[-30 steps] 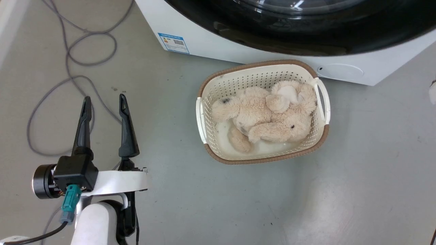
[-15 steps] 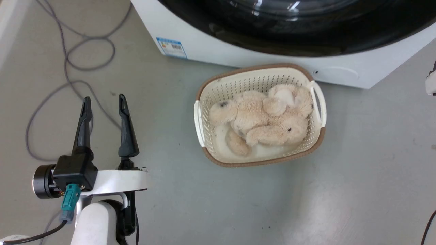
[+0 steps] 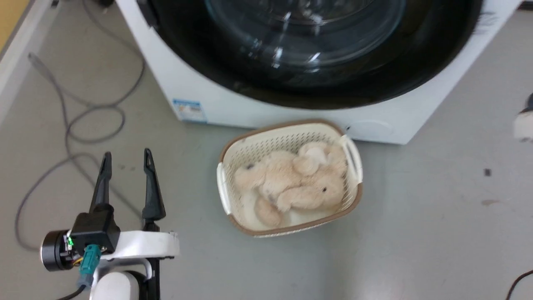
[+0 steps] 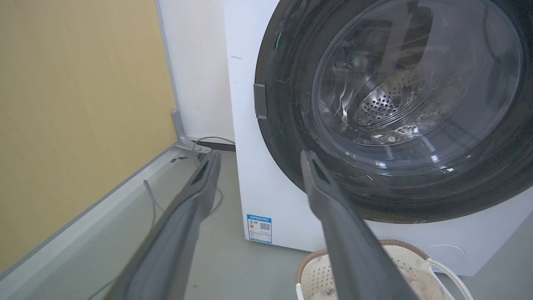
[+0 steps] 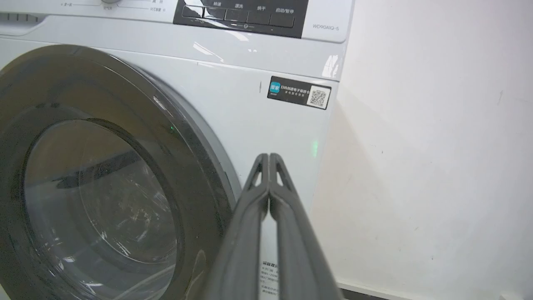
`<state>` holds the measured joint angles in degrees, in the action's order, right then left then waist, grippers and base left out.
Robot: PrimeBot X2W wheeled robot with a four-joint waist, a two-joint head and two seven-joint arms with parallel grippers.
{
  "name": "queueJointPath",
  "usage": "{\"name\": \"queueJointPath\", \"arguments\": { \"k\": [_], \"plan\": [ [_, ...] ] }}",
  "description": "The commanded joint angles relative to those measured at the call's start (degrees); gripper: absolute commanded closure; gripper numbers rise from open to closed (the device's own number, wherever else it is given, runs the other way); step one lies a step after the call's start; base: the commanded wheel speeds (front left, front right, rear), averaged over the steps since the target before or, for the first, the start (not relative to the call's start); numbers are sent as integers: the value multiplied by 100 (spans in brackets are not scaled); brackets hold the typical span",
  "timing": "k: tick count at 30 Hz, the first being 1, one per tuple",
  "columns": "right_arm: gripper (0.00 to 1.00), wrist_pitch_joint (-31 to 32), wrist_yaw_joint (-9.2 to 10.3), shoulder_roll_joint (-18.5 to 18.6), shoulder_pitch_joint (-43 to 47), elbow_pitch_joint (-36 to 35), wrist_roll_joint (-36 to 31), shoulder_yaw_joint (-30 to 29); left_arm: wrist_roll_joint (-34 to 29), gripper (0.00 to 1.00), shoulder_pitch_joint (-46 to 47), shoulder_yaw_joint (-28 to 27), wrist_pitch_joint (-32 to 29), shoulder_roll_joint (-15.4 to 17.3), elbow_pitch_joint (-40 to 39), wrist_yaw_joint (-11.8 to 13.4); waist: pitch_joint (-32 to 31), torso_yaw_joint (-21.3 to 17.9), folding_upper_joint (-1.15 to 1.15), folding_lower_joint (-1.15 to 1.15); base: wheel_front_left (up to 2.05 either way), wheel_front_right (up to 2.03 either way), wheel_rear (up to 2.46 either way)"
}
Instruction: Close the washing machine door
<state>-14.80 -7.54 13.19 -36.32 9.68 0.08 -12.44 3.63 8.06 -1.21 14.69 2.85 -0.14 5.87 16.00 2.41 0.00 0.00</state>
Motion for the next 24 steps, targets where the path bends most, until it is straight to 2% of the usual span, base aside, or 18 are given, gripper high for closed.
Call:
{"name": "queueJointPath", "arguments": {
  "k": [1,7,8,9,10,15,24],
  "plan": [
    [100,-20,5,-72,236,-184,139,146,-31,0,-83,-23,30,3,39,-27,-251,-203,0,0,0,0,0],
    [98,-20,5,-180,924,-745,302,632,-47,0,-296,-29,30,3,119,-33,-610,-407,0,0,0,0,0],
    [70,-20,5,-230,1068,-782,322,696,-51,0,-341,-42,30,3,129,-31,-672,-443,0,0,0,0,0],
    [24,-20,5,-273,1210,-789,333,764,-55,0,-388,-56,30,3,139,-31,-734,-480,0,0,0,0,0],
    [0,-20,5,-322,1325,-780,363,804,-59,0,-435,-71,30,3,146,-29,-791,-515,0,0,0,0,0],
    [0,-20,5,-519,1890,-693,501,986,-64,0,-662,-130,30,3,200,-39,-1089,-671,0,0,0,0,0],
    [0,-20,5,-780,2783,-285,797,903,-102,0,-1006,-81,30,3,231,8,-1454,-833,0,0,0,0,0]
  ]
}}
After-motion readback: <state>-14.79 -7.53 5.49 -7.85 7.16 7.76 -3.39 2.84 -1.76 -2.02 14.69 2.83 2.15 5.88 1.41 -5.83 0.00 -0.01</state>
